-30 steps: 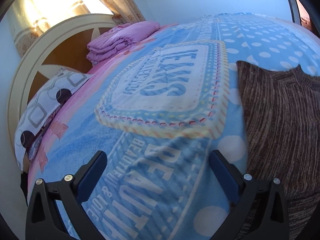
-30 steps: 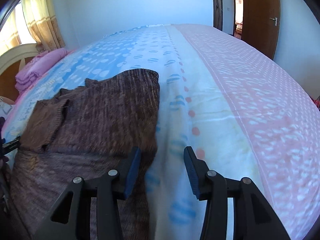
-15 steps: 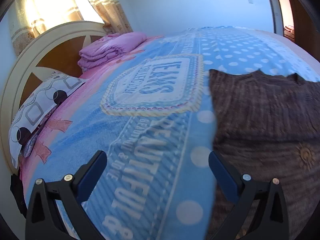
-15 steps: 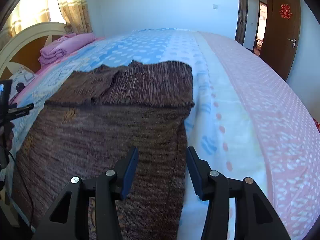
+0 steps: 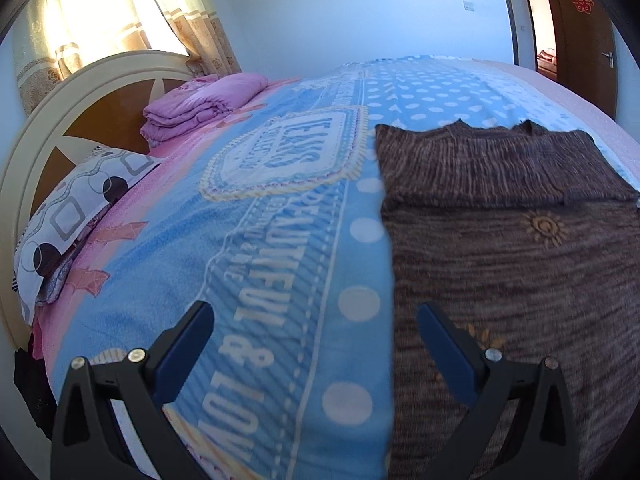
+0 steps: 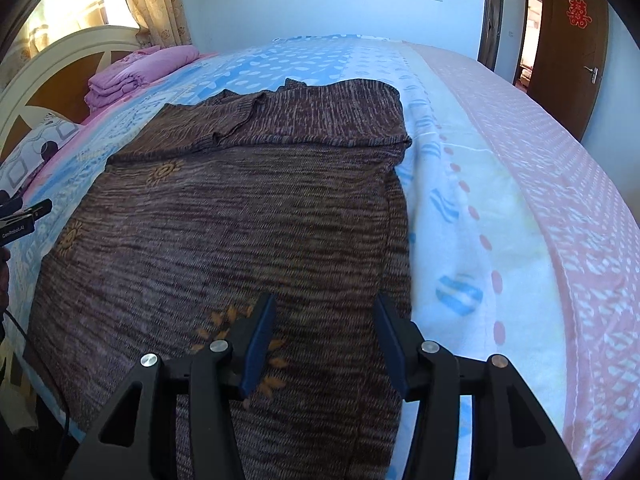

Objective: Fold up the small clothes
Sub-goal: 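Smooth the folded sweater side flat with the right tool, then grasp the sweater hem with both tools, one at each end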

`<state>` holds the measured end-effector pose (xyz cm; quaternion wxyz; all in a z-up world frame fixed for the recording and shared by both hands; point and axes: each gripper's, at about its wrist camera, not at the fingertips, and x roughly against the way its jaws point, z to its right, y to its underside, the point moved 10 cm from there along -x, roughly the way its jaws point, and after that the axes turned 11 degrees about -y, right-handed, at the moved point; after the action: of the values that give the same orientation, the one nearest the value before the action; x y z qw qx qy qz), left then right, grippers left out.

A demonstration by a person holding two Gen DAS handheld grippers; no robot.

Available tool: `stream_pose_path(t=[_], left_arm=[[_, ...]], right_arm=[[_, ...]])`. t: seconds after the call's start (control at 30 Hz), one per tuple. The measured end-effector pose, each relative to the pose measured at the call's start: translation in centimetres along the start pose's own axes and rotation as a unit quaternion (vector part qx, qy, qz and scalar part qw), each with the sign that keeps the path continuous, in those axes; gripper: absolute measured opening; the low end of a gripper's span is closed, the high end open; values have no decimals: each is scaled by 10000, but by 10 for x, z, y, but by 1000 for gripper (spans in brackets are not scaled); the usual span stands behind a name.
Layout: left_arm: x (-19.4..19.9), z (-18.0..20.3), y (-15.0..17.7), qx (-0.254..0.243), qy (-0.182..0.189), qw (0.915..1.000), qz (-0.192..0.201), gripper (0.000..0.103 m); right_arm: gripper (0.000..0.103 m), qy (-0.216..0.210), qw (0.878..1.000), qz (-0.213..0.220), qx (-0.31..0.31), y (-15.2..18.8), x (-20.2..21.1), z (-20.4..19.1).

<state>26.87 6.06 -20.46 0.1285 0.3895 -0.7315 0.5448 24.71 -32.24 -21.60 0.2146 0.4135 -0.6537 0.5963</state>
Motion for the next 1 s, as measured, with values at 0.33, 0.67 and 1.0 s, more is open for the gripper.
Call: stream_pose_path(t=[0.33, 0.67, 1.0], left_arm=[[24, 3, 34, -177, 179, 9996, -104, 103], [55, 16, 68, -497, 443, 9978, -75, 103], [77, 19, 118, -326, 1206, 9891, -778, 94]], right_arm=[[53, -68, 9999, -111, 68, 28, 10, -18], [57, -69, 9998, -172, 109, 53, 22, -29], [57, 8, 9998, -131, 162, 71, 39, -32]])
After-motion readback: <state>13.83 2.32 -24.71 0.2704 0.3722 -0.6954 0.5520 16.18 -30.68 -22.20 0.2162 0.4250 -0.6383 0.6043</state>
